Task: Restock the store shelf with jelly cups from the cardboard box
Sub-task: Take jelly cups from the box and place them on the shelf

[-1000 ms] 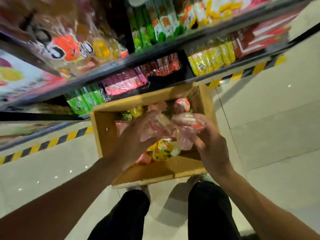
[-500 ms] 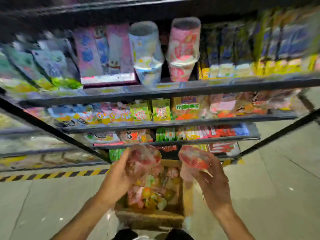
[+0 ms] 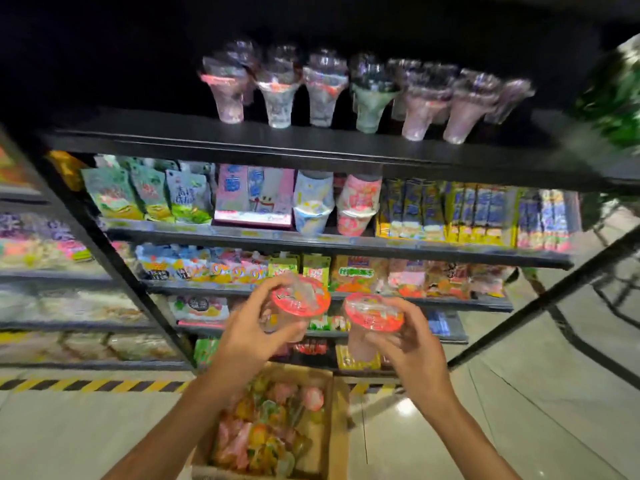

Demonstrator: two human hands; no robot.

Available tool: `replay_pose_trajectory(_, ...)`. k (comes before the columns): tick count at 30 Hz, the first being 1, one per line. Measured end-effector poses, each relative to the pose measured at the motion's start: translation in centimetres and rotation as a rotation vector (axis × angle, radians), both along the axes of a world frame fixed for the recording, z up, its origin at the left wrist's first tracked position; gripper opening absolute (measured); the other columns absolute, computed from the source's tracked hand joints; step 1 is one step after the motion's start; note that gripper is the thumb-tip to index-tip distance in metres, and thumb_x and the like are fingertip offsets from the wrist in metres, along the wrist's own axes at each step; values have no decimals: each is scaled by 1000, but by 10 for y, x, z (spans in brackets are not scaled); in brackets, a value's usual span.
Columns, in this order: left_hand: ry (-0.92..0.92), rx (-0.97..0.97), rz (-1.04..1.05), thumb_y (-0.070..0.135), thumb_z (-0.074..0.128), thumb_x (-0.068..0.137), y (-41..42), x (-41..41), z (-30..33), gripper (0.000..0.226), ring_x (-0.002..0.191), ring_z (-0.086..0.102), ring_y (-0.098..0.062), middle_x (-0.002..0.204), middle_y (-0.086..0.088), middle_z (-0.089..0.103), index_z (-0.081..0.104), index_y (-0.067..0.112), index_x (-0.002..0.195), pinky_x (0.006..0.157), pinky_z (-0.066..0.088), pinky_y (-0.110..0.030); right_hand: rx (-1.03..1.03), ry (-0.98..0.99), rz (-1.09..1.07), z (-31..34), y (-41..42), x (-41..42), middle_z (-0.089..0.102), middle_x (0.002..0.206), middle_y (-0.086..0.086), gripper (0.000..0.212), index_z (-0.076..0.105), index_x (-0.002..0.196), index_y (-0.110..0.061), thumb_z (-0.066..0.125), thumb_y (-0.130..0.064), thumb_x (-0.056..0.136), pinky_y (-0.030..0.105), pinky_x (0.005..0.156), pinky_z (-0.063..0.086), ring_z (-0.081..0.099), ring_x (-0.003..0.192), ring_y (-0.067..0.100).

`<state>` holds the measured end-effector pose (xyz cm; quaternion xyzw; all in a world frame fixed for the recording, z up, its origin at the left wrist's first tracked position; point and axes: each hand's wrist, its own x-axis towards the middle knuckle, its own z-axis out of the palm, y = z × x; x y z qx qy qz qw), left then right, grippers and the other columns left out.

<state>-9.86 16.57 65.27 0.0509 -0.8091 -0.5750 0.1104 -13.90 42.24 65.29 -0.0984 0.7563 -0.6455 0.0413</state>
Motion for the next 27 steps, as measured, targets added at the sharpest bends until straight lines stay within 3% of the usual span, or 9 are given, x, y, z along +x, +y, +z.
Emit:
replay_pose_trajectory(3, 79, 19, -48, 17, 86, 76, -2, -8, 25, 63, 113, 63, 2, 121, 29, 64, 55, 44, 124, 94, 51, -19, 14, 70, 3, 29, 0, 2, 71, 117, -15, 48, 64, 118, -32, 78, -5, 81, 17, 82, 55, 70, 107, 7)
replay_pose_trajectory(7, 160, 26, -113, 28, 83, 76, 8, -25, 61, 64, 118, 60, 1, 128, 28, 60, 53, 41, 131, 101, 50, -26, 15, 143, -11, 67, 11, -7, 68, 122, -16, 51, 61, 126, -22, 78, -1, 83, 18, 83, 55, 68, 110, 7)
replay_pose_trajectory(9, 205, 14, -105, 22, 86, 74, 15, -36, 75, 66, 116, 62, -2, 126, 25, 63, 53, 43, 128, 101, 50, -29, 26, 195, -22, 86, 19, -17, 65, 124, -21, 52, 59, 128, -22, 77, -3, 84, 17, 84, 55, 66, 112, 2)
replay_pose_trajectory(12, 267, -22, -126, 18, 85, 77, 33, -53, 102, 66, 117, 59, 2, 125, 29, 60, 52, 44, 127, 99, 49, -22, 20, 266, -27, 109, 36, -39, 65, 123, -21, 52, 59, 128, -26, 78, -8, 83, 16, 85, 54, 65, 112, 1)
replay_pose_trajectory(15, 331, -62, -147, 30, 82, 75, 57, -79, 129, 65, 117, 59, 1, 125, 29, 60, 51, 38, 131, 98, 49, -18, -5, 348, -39, 128, 58, -69, 63, 130, -12, 52, 58, 131, -24, 77, -8, 85, 18, 85, 54, 65, 114, 4)
replay_pose_trajectory(19, 410, -62, -160, 18, 82, 80, 105, -128, 157, 63, 114, 62, -8, 131, 15, 61, 51, 27, 134, 95, 52, -24, -58, 438, -52, 151, 100, -123, 67, 125, -11, 51, 58, 130, -19, 77, -3, 85, 15, 84, 52, 66, 112, 6)
replay_pose_trajectory(21, 445, -59, -163, 22, 80, 81, 136, -155, 168, 62, 115, 62, -6, 131, 12, 62, 50, 24, 135, 94, 52, -23, -48, 490, -43, 162, 127, -155, 67, 124, -11, 52, 58, 130, -21, 78, -5, 85, 15, 84, 51, 67, 112, 7)
replay_pose_trajectory(24, 480, -79, -137, 26, 77, 83, 183, -197, 178, 60, 115, 63, -5, 126, 17, 63, 49, 23, 135, 94, 52, -22, -64, 524, -27, 173, 171, -205, 67, 123, -9, 50, 58, 129, -19, 78, -5, 85, 17, 85, 52, 67, 111, 8)
replay_pose_trajectory(27, 486, -82, -92, 16, 80, 84, 230, -242, 180, 59, 113, 64, -6, 120, 22, 64, 48, 23, 134, 95, 54, -27, -57, 521, -23, 173, 214, -255, 67, 123, -11, 51, 58, 129, -17, 79, -7, 84, 17, 86, 52, 67, 111, 8)
